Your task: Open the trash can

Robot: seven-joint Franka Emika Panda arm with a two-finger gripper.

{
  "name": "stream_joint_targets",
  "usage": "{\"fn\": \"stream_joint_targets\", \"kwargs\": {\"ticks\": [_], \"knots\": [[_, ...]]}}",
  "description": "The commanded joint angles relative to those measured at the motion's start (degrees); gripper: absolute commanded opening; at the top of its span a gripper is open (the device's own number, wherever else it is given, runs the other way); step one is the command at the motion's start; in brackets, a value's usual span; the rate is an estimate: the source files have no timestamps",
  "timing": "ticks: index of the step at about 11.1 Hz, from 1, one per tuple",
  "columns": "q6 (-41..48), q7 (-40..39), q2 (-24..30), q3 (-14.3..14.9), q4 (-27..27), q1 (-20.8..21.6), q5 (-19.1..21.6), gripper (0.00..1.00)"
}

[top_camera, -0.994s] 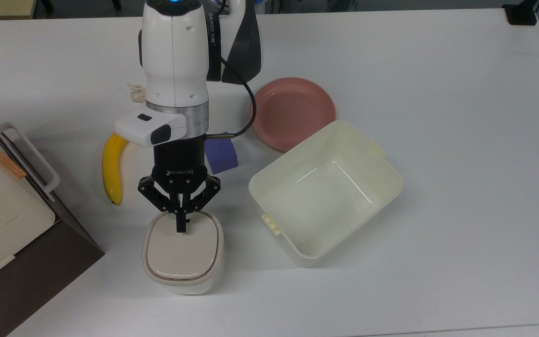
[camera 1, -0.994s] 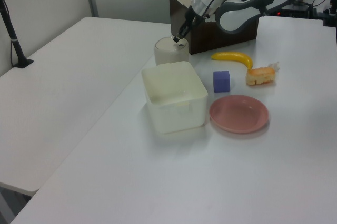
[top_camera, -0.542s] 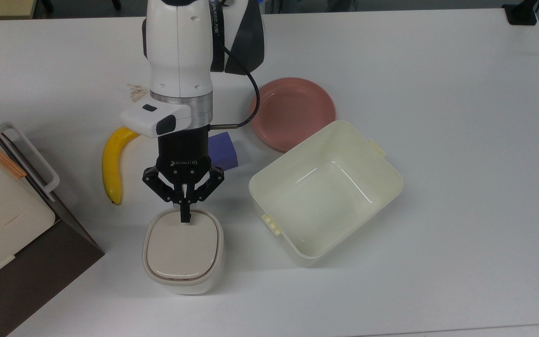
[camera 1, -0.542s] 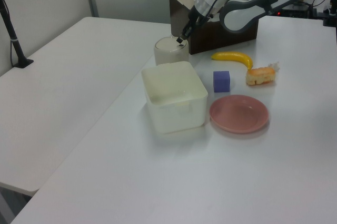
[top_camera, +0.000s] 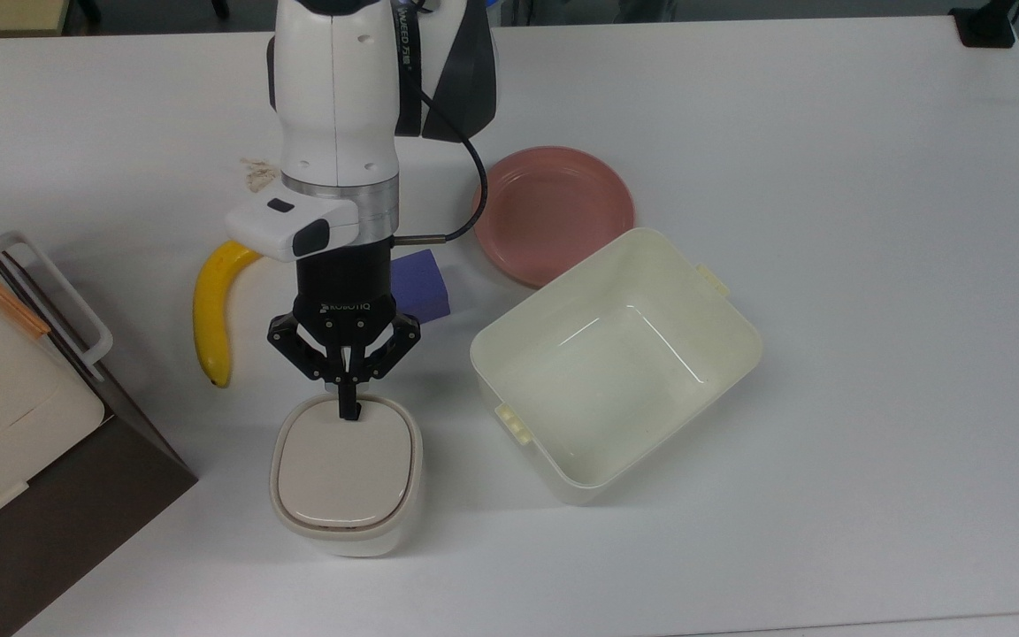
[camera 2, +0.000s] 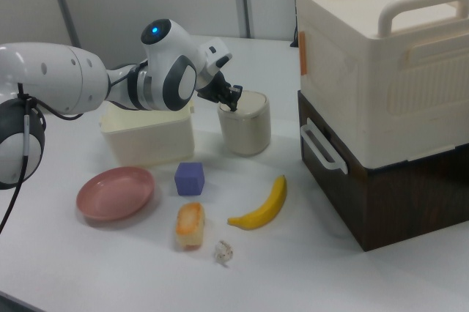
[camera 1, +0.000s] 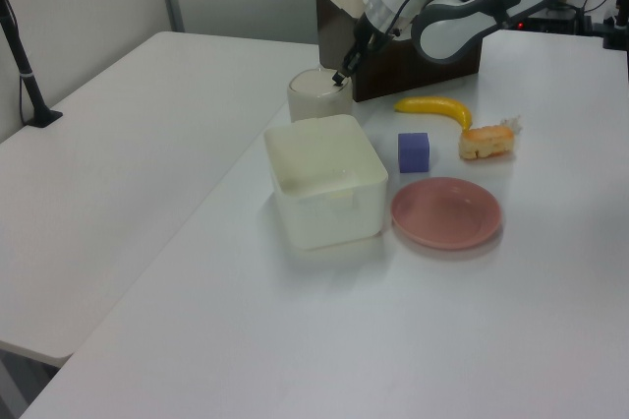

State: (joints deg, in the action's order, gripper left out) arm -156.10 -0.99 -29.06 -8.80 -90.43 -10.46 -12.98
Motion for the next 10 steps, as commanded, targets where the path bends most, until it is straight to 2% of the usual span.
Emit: {"fn": "stream_joint_targets", "kwargs": {"ticks": [1, 10], "knots": [[-0.61, 1.17, 2.17, 0.28, -2.56, 0.00, -1.52, 0.00], [-1.05, 0.55, 0.94, 0.36, -2.56, -0.35, -2.39, 0.00]]}}
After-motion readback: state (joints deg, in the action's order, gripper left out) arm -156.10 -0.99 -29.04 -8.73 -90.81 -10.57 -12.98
